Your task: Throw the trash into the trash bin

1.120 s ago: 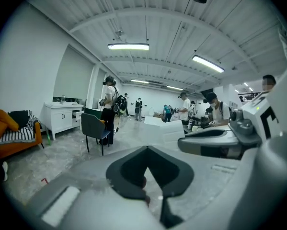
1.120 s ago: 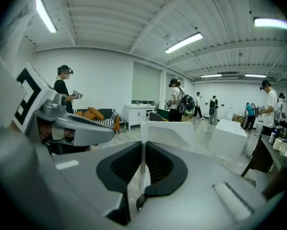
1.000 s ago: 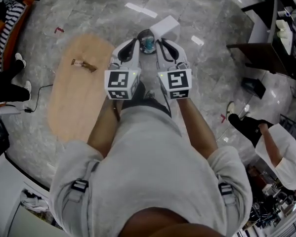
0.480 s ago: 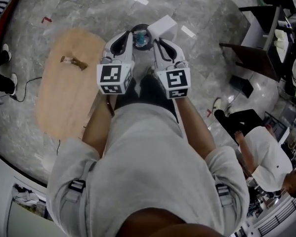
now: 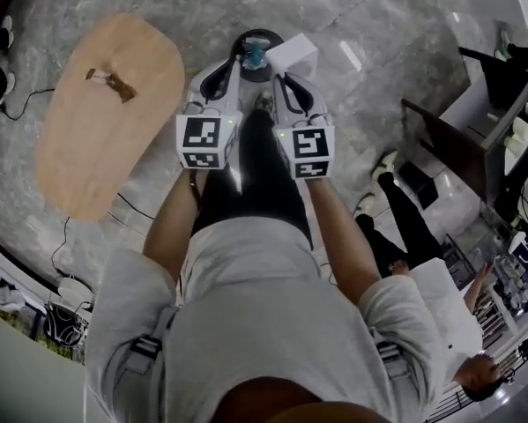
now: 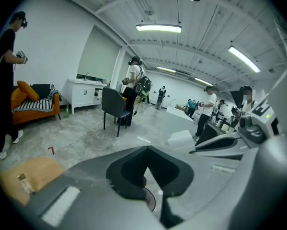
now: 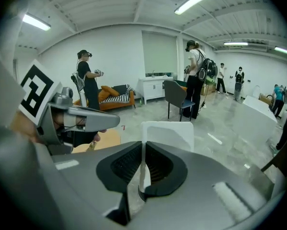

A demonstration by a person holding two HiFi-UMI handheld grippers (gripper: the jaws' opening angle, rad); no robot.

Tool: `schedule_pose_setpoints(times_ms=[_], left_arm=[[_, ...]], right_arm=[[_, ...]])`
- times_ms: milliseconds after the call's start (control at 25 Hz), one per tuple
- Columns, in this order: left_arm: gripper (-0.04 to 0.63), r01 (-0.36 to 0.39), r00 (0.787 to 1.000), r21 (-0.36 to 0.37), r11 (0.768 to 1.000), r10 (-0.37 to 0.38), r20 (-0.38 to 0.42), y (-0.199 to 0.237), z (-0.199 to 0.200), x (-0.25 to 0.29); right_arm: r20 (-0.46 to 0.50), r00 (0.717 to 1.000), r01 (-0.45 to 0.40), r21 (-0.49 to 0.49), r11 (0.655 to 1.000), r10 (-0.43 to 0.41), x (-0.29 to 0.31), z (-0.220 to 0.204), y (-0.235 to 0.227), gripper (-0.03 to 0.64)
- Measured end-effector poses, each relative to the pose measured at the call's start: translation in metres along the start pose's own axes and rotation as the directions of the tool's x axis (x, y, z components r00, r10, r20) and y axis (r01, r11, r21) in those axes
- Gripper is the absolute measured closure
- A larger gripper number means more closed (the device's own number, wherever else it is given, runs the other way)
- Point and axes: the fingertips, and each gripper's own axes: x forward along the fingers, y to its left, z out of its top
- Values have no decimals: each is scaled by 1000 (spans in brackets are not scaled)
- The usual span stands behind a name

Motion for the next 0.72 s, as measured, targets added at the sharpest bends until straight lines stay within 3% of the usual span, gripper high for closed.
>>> schedule_pose_setpoints(times_ms=[160, 320, 720], left_arm=[[578, -51, 998, -31, 998, 50, -30, 5, -57, 40], [577, -87, 990, -86, 992, 77, -116, 5, -138, 62], [578, -69, 966, -79, 994, 47, -253, 34, -250, 124]], right_arm=[[-67, 993, -93, -7, 996, 93, 43, -66, -12, 586], [-149, 975, -166, -14, 986, 162, 73, -142, -9, 586], [-219, 954, -208, 13, 978, 206, 155, -229, -25, 586]])
